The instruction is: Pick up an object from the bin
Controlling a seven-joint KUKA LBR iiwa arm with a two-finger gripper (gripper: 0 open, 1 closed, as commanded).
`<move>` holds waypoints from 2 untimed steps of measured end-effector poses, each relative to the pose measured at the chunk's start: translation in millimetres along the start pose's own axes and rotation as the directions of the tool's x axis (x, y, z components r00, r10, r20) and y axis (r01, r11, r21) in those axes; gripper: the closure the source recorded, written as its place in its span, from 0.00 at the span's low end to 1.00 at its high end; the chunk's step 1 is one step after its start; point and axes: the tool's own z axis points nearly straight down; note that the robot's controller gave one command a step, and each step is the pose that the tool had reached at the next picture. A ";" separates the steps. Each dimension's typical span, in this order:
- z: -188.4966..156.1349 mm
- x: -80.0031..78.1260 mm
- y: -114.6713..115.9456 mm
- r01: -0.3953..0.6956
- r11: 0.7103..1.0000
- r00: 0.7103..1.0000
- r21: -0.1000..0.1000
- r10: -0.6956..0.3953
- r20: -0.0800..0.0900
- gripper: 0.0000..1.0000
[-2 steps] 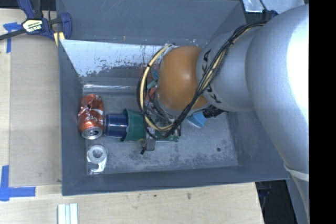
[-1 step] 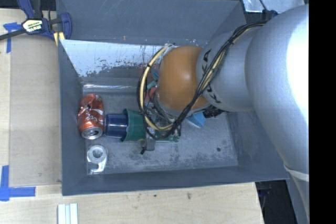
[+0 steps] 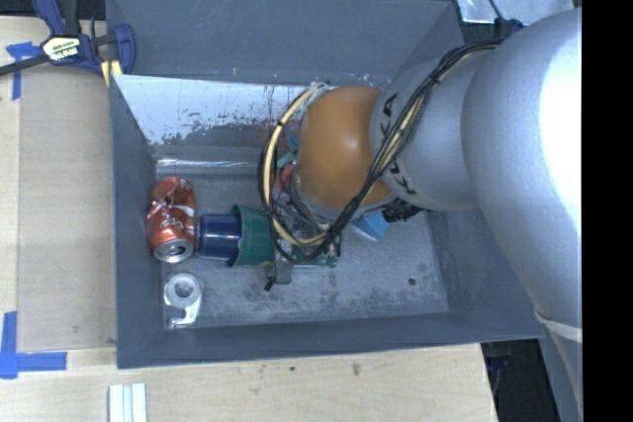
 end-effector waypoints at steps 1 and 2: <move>0.0 0.0 0.0 0.000 1.000 1.000 0.000 0.000 0.000 1.00; 0.0 0.0 0.0 0.000 1.000 1.000 0.000 0.000 0.000 1.00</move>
Offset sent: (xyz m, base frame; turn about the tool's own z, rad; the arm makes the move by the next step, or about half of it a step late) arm 0.0000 0.0000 0.0000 0.0000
